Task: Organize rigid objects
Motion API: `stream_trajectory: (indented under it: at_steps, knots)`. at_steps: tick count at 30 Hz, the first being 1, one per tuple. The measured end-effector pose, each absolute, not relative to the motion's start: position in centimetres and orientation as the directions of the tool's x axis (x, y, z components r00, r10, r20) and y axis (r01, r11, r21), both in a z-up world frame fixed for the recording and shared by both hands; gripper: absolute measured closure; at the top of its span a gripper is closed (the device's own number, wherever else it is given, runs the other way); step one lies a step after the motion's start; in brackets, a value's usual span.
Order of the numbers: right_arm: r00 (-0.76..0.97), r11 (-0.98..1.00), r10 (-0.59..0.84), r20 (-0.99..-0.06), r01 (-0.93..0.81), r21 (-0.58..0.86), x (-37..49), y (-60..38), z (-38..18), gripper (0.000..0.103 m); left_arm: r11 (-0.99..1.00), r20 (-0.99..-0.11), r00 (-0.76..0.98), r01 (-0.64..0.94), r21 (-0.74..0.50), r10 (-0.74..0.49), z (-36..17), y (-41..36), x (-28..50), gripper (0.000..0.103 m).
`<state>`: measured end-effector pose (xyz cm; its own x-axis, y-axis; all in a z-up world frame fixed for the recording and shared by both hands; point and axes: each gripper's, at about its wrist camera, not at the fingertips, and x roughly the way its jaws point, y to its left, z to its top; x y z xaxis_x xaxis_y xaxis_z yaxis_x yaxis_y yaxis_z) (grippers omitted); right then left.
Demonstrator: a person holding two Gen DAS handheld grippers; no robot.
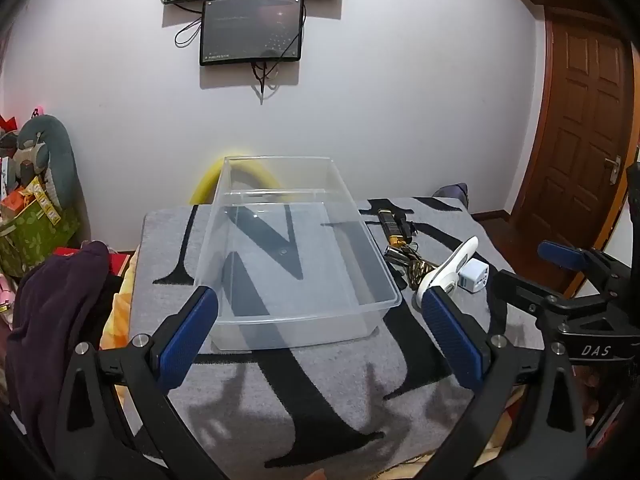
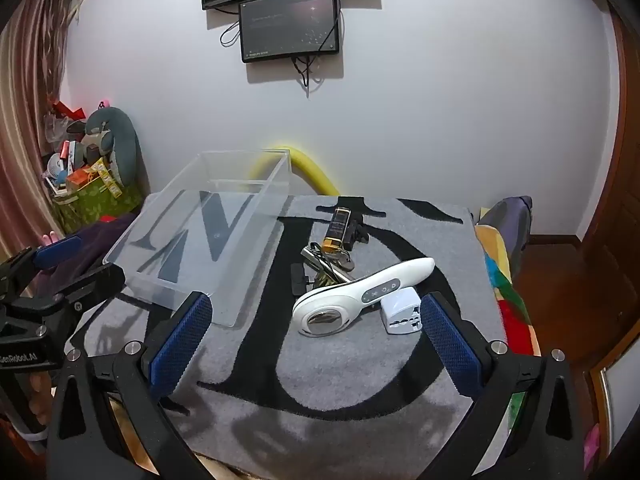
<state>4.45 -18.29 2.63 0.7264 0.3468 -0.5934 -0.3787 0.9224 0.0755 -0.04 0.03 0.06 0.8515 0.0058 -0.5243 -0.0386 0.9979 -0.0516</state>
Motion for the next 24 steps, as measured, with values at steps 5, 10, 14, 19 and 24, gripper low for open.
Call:
stream_trajectory:
  at_steps: [5,10,14,19,24]
  knots:
    - [0.726,0.922,0.347,-0.594,-0.378,0.077,4.9,-18.3,2.4,0.000,0.999,-0.538,0.843,-0.028,-0.046,-0.001,0.2,0.0,0.1,0.000]
    - [0.727,0.924,0.343,-0.594,-0.374,0.076,5.3,-18.2,1.5,0.000,0.998,-0.538,0.843,-0.028,-0.054,-0.005,-0.3,-0.1,0.5,0.000]
    - [0.729,0.925,0.343,-0.593,-0.371,0.078,4.7,-18.2,1.5,0.000,0.998,-0.538,0.843,-0.023,-0.052,-0.009,-0.5,-0.1,0.6,0.000]
    - [0.715,0.925,0.351,-0.605,-0.366,0.104,5.7,-18.4,1.6,0.000,0.998,-0.537,0.843,-0.023,-0.053,-0.009,-0.5,-0.1,0.6,0.000]
    - [0.712,0.924,0.356,-0.606,-0.366,0.112,5.7,-18.6,1.6,0.000,0.998,-0.538,0.843,-0.020,-0.053,-0.011,-0.5,-0.2,0.6,0.000]
